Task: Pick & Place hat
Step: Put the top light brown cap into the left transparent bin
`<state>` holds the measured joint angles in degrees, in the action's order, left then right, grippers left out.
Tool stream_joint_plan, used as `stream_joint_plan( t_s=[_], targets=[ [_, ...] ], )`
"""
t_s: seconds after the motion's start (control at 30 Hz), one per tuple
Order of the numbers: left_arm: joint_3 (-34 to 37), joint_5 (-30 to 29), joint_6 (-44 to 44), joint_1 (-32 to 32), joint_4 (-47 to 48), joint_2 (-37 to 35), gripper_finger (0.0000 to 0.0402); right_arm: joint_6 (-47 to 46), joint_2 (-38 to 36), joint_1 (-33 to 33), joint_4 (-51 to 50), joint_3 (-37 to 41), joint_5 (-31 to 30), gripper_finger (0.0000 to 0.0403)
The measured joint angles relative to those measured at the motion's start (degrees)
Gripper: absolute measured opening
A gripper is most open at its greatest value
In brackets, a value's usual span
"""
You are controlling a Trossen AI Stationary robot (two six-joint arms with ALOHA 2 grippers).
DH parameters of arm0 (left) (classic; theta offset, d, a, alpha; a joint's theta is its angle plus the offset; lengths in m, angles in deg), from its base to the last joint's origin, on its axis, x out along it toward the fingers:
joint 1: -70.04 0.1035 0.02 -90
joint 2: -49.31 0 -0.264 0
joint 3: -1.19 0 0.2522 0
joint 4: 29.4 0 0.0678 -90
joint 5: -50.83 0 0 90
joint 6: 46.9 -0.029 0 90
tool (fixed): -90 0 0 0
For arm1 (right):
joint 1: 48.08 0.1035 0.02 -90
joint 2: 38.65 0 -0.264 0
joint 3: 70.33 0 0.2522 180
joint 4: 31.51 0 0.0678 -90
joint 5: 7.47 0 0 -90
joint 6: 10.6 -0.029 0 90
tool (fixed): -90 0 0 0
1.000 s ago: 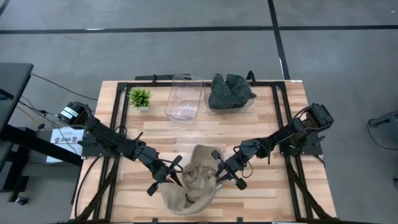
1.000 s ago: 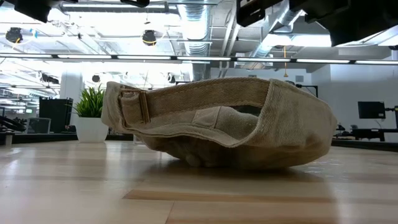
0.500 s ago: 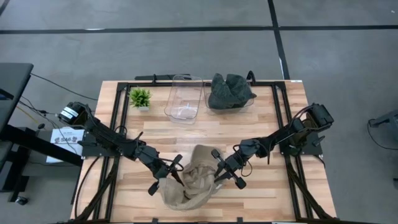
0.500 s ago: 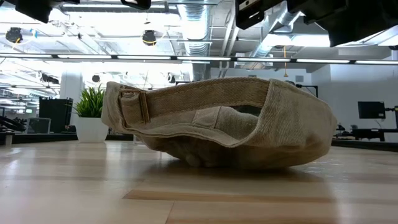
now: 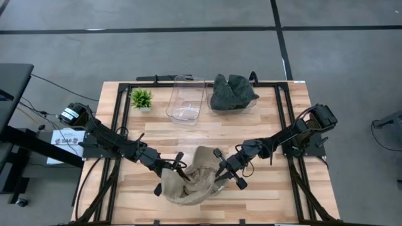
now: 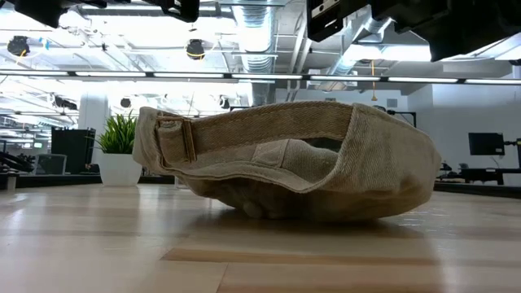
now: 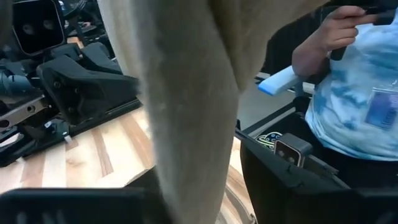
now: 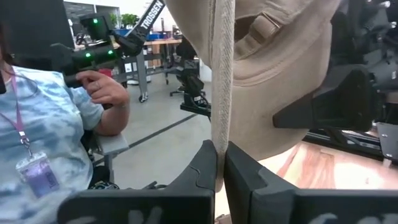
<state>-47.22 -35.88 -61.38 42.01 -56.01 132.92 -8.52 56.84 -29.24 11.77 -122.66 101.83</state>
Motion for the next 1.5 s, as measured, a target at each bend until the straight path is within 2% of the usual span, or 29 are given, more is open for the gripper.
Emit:
stream_joint_plan(
  t_s=[0.2,0.37,0.63,0.73,1.27,1.5],
  targets=[
    [0.0,-1.0,0.0,0.0,-0.2,0.0,0.0127,-0.2,-3.3,-1.4,0.0,3.0,-0.4,0.0001],
    [0.0,-2.4,0.0,0.2,-0.8,0.0,0.0129,-0.2,-8.4,-3.2,0.1,8.3,-3.1,0.0001],
    [0.0,-17.0,2.1,0.1,-0.8,0.0,0.0128,-0.2,-11.9,-5.1,0.4,12.2,-4.3,0.0],
    [0.0,-19.3,3.4,0.3,-0.8,0.0,0.0128,-0.2,-11.9,-5.1,0.3,12.2,-4.3,0.0],
    [0.1,-19.2,3.8,4.8,-1.2,0.0,0.0129,0.4,-14.1,-3.7,0.1,12.3,-4.6,0.0],
    [0.0,-13.0,3.8,5.7,-1.5,0.0,0.0133,1.3,-14.7,-2.9,0.0,12.3,-4.9,0.0]
  ],
)
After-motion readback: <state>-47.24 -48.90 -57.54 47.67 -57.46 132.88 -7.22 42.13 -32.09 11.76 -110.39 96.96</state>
